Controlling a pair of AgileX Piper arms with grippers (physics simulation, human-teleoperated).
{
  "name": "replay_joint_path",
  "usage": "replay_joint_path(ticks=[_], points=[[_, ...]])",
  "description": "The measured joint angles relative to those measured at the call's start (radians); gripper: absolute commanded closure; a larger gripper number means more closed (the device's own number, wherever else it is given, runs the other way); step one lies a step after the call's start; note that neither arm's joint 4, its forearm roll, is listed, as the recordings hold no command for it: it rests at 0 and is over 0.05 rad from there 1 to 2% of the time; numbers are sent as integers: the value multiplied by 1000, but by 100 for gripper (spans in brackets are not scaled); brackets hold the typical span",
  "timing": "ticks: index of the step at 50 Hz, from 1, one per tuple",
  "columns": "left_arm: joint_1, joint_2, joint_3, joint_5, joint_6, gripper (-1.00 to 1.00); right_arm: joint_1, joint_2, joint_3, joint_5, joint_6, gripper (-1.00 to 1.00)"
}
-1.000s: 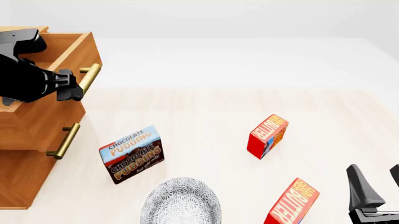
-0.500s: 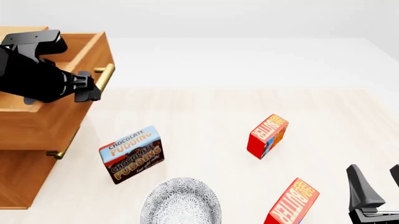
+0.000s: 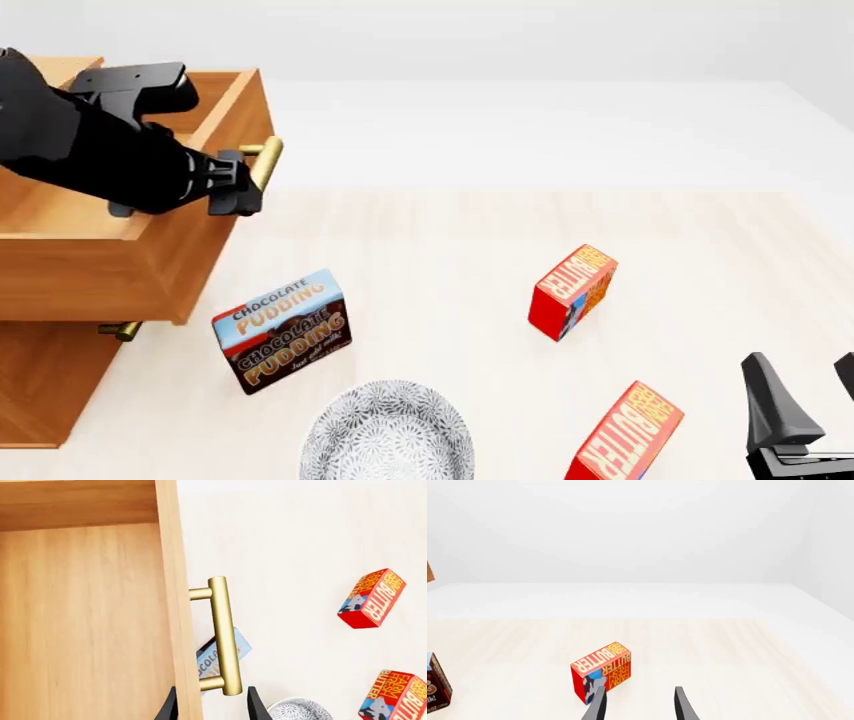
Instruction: Put the butter at the front in the top drawer of the cabinet and close it.
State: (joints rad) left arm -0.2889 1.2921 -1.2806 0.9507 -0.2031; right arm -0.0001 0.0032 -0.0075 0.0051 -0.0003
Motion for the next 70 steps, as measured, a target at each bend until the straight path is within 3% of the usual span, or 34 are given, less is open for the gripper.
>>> replay_joint_path(ticks=[29, 41, 70], points=[[-71, 16, -3, -32, -80, -100, 0, 0, 0, 0, 0, -100], [-58, 22, -41, -2, -35, -100, 0, 0, 0, 0, 0, -100], [-48, 7, -250, 139, 94, -100, 0, 0, 0, 0, 0, -100]])
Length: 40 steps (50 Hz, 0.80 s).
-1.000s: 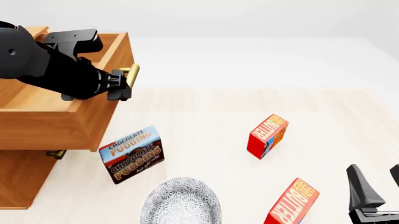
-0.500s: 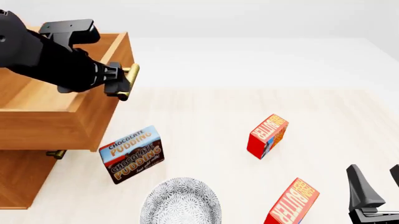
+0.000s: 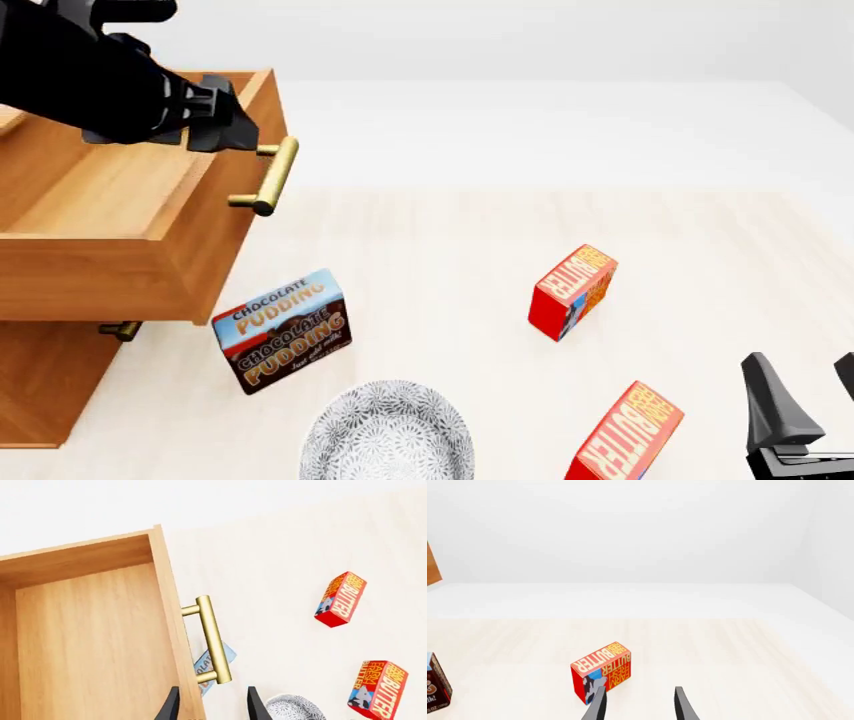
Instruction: Put the butter at the front in the top drawer of the cabinet and close it.
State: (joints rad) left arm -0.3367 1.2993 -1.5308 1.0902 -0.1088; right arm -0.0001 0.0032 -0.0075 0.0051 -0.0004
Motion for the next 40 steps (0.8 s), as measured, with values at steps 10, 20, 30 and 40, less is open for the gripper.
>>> replay_joint_path(ticks=[10, 20, 30, 40], points=[[-29, 9, -39, 6, 36, -100, 0, 0, 0, 0, 0, -100], [-94, 32, -77, -10, 66, -100, 0, 0, 0, 0, 0, -100], [-161, 75, -115, -30, 82, -100, 0, 0, 0, 0, 0, -100], [-222, 128, -135, -73, 83, -100, 0, 0, 0, 0, 0, -100]])
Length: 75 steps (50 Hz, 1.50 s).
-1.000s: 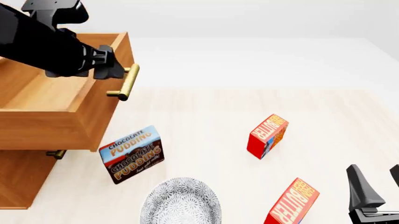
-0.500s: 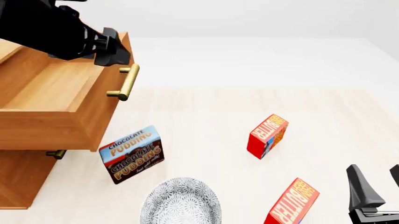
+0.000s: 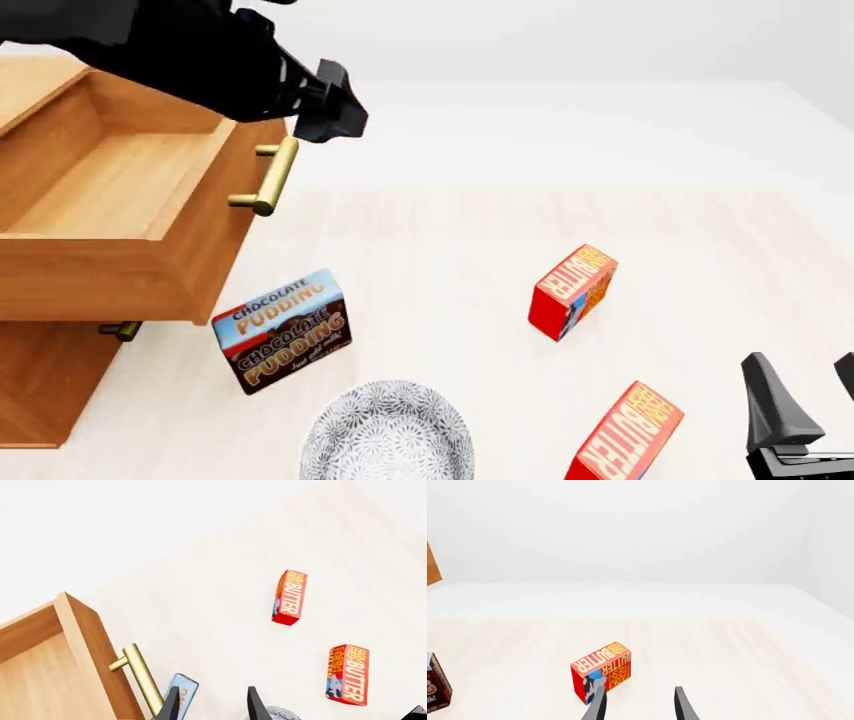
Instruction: Put the butter at the front in the top drawer of the cabinet and close it.
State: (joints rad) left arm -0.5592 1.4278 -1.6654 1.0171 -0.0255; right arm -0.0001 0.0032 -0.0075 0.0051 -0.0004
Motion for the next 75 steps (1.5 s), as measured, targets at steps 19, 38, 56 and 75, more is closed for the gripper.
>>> replay_joint_path(ticks=[19, 38, 56, 75], points=[[-75, 114, -6, -127, 19, -100, 0, 0, 0, 0, 0, -100], [-158, 229, 8, -249, -32, -100, 0, 0, 0, 0, 0, -100], [-202, 326, -22, -293, -62, -100, 0, 0, 0, 0, 0, -100], [-244, 452, -104, -297, -85, -100, 0, 0, 0, 0, 0, -100]])
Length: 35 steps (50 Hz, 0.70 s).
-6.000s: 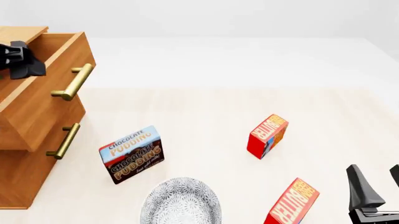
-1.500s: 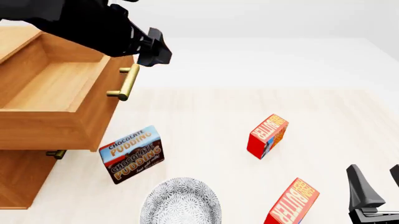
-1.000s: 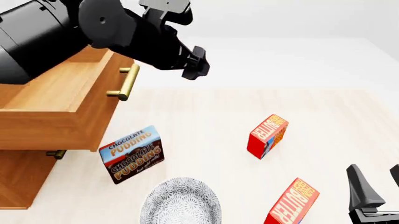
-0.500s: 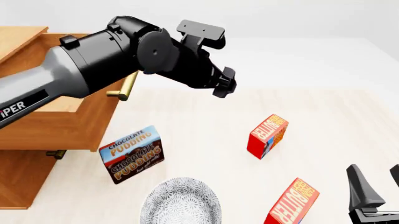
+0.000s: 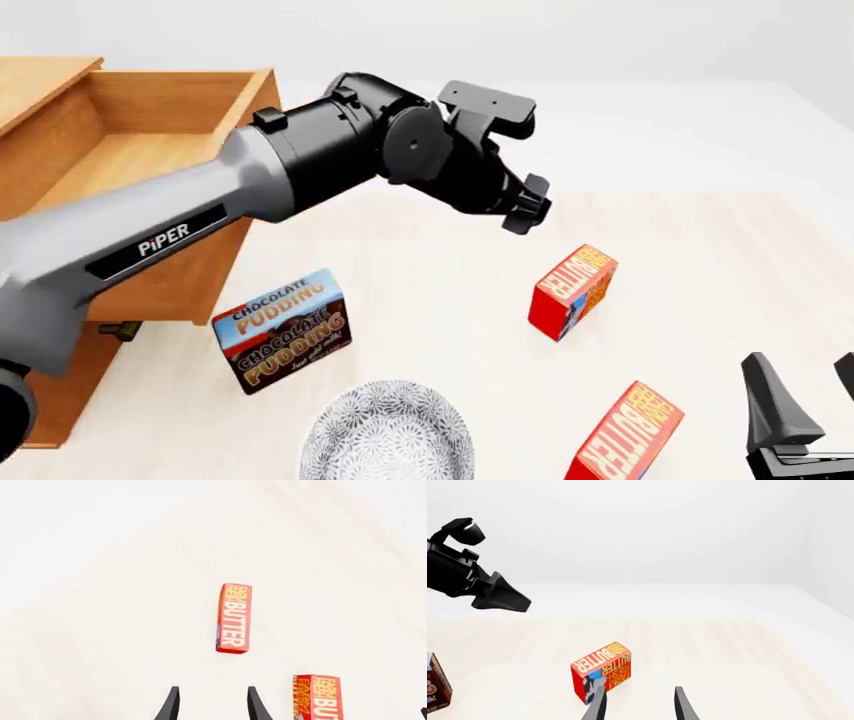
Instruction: Put the butter at the front in the top drawer of the cabinet and close it.
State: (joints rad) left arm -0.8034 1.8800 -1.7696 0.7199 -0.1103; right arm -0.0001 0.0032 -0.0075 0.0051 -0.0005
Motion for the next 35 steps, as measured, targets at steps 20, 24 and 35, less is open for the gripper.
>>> replay_joint_path(ticks=[20, 24, 35], points=[[-19, 158, -133, 19, -16, -100, 0, 0, 0, 0, 0, -100], [-22, 183, -159, 26, -17, -100, 0, 0, 0, 0, 0, -100], [-32, 251, -228, 43, -19, -100, 0, 0, 0, 0, 0, -100]])
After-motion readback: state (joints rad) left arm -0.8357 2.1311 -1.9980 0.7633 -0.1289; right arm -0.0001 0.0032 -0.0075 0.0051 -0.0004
